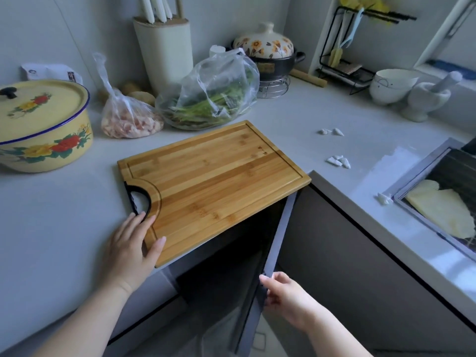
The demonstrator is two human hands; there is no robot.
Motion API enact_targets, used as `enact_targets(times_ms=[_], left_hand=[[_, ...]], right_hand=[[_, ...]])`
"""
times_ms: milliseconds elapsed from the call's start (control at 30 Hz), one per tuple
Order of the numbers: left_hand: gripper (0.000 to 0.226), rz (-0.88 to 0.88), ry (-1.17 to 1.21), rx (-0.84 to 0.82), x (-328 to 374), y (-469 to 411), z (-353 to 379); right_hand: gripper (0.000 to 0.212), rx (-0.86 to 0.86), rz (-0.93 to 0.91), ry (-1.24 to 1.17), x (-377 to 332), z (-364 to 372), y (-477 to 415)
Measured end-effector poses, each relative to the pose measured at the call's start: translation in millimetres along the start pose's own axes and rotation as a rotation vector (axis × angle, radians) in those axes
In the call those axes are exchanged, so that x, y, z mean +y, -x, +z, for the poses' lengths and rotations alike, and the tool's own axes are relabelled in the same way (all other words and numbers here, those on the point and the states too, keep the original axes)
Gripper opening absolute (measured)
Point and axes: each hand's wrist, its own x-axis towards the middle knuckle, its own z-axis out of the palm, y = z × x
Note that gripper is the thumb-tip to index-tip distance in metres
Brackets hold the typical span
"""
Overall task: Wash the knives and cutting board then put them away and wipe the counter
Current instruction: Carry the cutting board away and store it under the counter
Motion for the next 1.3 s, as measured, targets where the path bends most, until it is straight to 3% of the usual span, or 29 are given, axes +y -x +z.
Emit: enact_targets(times_ms=[67, 100, 167, 233, 367, 433, 467, 567, 633, 733, 833, 967, 1067, 1167, 1300], left_hand=[[0.088, 0.003, 0.021, -0.006, 1, 1, -1], [0.089, 0.007, 0.026, -0.005, 2, 1, -1], [0.09, 0.017, 0.03, 0.002, 5, 1, 0], [0.091, 0.006, 0.049, 0.0, 7, 1, -1], [0.093, 0.007, 0.075, -0.028, 5, 2, 3], [0.091, -0.016, 0.086, -0.03, 0, 0, 8], [0.088, -0.024, 0.071, -0.031, -3, -1, 11], [0.081, -0.036, 0.002, -0.029, -13, -4, 18], [0.082, -0.032, 0.011, -0.012, -11, -4, 17], [0.089, -0.029, 0.063, 0.01, 4, 1, 6], [0.092, -0.015, 0.065, 0.009, 14, 3, -2], [0.074, -0.026, 0.024, 0.025, 16, 6, -3], [0.075, -0.027, 0.004, -0.013, 20, 7, -9], [0.083, -0.019, -0.035, -0.034, 20, 9, -13], [0.064, 0.058, -0.152, -0.052, 7, -6, -24]], right_hand=[[0.018, 0.138, -0.002, 0.192, 0, -15, 18], [0.025, 0.201, -0.011, 0.262, 0, -24, 25], [0.058, 0.294, -0.048, 0.35, 1, -45, 37], [0.076, 0.383, -0.116, 0.497, 4, -65, 44], [0.065, 0.676, -0.39, 1.158, 13, -86, 57], [0.085, 0.758, -0.374, 1.443, 18, -94, 55], [0.093, 0.789, -0.369, 1.471, 21, -100, 50], [0.089, 0.792, -0.315, 1.494, 19, -103, 53], [0.087, 0.75, -0.166, 1.532, 10, -103, 64], [0.068, 0.714, -0.141, 1.488, 3, -115, 69], [0.069, 0.711, -0.116, 1.506, 3, -124, 67], [0.067, 0.705, -0.082, 1.527, 8, -131, 62], [0.068, 0.747, -0.094, 1.439, 11, -127, 60], [0.067, 0.779, -0.224, 1.294, 10, -103, 54], [0.064, 0.74, -0.35, 0.86, -12, -50, 37]])
